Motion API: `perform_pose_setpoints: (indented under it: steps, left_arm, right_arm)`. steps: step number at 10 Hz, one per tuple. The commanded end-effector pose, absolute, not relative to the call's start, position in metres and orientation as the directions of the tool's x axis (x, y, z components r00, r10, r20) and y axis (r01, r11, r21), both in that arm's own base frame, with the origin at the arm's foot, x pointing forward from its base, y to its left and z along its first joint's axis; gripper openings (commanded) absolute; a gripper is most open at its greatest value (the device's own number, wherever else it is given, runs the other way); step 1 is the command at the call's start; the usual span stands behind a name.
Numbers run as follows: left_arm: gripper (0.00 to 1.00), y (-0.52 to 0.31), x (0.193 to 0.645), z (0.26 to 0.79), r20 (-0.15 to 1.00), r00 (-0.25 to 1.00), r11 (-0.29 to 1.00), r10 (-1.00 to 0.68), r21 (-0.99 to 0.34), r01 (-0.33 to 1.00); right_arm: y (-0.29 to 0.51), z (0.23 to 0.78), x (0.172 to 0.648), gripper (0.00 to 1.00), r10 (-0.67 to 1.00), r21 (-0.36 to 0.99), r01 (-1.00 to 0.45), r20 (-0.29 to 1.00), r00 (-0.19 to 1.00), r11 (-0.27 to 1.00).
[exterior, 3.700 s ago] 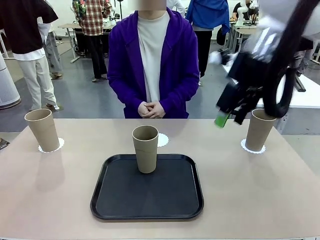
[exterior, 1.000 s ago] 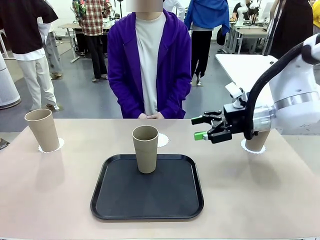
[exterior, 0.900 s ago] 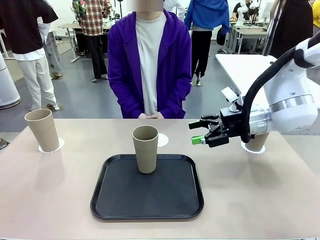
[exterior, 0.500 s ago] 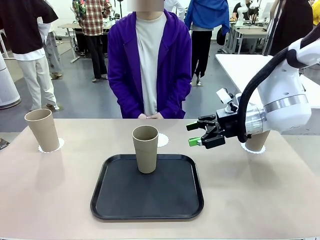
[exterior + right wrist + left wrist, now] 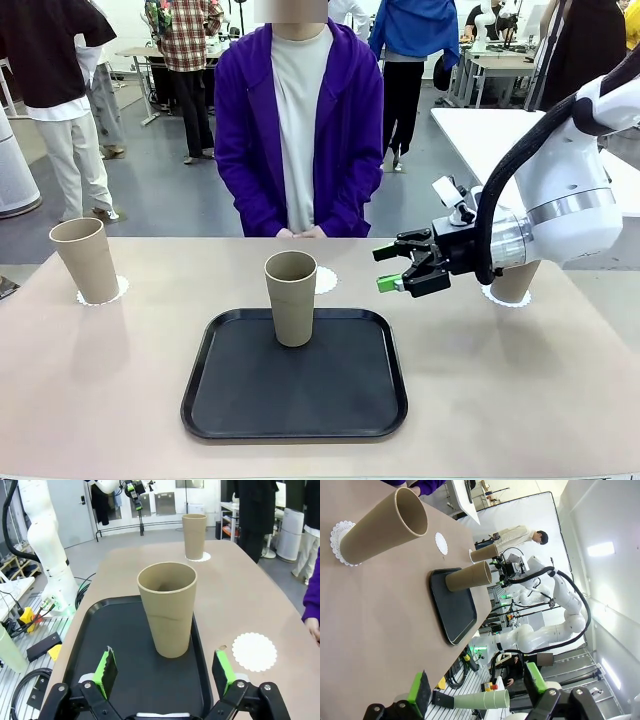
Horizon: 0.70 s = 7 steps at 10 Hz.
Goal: Place coasters on the table and set cups on them.
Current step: Take one Reusable plastic cup from the Flat Tray and place it on a coaster set by the human.
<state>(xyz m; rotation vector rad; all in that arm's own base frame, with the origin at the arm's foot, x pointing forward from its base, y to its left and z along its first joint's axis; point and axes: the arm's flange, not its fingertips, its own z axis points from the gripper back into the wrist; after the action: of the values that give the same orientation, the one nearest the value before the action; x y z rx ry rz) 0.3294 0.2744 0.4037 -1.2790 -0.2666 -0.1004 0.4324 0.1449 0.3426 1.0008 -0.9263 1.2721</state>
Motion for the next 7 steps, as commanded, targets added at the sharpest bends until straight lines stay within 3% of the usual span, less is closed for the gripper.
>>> perform_pose_setpoints:
  steps: [1, 7]
  left_arm:
    - [1.0, 0.275, 0.329, 0.406, 0.256, 0.963, 0.282, 0.079, -0.933, 0.224]
    - [1.0, 0.275, 0.329, 0.406, 0.256, 0.963, 0.282, 0.079, -0.933, 0.224]
  right_arm:
    - [0.16, 0.333, 0.434, 1.0, 0.313, 0.056, -0.998, 0.948, 0.058, 0.015]
    - [0.19, 0.279, 0.434, 1.0, 0.178, -0.036, -0.997, 0.983, -0.047, -0.063]
